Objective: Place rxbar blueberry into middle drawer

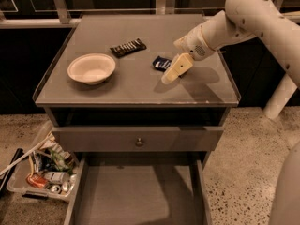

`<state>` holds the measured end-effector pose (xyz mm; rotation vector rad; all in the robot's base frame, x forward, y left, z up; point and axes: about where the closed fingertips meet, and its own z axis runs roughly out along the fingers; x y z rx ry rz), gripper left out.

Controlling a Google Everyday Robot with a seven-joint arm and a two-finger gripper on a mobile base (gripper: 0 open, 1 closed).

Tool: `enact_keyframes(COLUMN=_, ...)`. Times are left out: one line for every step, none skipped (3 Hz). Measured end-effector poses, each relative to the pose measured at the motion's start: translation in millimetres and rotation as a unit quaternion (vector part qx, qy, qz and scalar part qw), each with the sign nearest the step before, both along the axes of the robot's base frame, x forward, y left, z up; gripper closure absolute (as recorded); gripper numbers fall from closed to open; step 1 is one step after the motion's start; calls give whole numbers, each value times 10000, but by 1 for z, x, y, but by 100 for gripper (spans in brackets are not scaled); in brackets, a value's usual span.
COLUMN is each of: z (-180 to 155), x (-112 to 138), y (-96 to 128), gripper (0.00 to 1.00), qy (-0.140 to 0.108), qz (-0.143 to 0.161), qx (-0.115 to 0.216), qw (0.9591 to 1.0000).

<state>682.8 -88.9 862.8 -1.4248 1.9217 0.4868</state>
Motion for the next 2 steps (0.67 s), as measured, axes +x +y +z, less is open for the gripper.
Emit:
enact_keyframes(z=-15, x=7, y=-5, gripper=0, qy=133, qz=-126, qx=99, qw=9998)
enact_keyframes(z=-26, x=12, y=-15, gripper=0, qy=201, qz=-291, qx=55, qw=9994)
